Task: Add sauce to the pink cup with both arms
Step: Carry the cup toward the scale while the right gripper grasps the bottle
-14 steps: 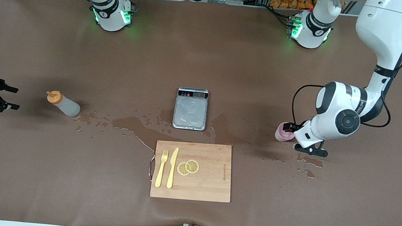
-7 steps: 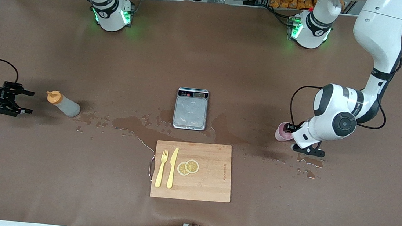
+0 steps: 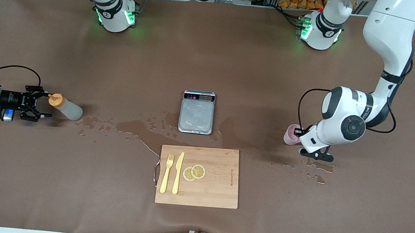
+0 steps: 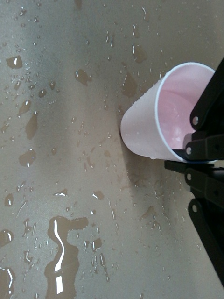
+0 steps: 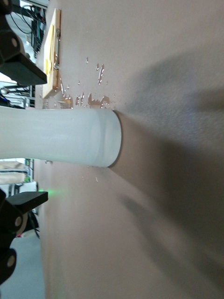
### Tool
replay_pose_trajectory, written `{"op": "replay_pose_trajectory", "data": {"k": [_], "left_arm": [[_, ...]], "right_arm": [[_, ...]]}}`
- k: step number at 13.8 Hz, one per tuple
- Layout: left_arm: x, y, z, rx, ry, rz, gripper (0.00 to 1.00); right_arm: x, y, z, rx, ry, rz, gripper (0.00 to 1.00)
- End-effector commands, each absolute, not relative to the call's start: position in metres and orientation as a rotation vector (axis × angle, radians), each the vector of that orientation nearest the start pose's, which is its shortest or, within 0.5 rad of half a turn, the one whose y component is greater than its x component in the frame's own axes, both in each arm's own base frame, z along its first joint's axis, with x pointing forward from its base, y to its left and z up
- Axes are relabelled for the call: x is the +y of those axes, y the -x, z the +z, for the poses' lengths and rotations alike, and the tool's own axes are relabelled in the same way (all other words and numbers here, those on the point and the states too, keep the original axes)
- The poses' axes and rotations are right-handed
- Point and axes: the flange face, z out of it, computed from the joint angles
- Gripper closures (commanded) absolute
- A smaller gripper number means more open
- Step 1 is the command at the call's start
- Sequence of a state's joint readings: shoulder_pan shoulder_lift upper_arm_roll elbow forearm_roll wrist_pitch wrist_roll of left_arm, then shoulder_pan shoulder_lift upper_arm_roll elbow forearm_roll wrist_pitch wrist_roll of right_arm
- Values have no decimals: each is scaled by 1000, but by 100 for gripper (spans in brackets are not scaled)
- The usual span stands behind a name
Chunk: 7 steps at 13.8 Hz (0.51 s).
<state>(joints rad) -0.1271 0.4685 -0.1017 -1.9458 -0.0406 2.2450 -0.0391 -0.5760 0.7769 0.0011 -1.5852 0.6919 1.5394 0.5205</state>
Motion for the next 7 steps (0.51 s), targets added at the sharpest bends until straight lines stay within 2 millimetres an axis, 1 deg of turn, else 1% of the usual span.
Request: {"op": "replay_pose_trajectory", "data": {"k": [1,2,3,5,6,7], "left_arm": [[-133,-595,236,198,3198,237,100],[-133,-598,240,194,3202,225,100],[-134,-600,248,178,3218,204,100],[-138,-604,269,134,3260,159,100],[-143,-608,282,111,3288,127,100],[-156,-612,295,83,3313,103,100]], "right_arm": [[-275,-546,149,1459,1650,1017,0],[-274,-546,142,1458,1620,1020,0],[-273,-544,137,1455,1604,1032,0],[-264,-544,132,1435,1595,1066,0],[-264,-544,131,1434,1591,1070,0],[-260,-543,129,1428,1587,1084,0]]}}
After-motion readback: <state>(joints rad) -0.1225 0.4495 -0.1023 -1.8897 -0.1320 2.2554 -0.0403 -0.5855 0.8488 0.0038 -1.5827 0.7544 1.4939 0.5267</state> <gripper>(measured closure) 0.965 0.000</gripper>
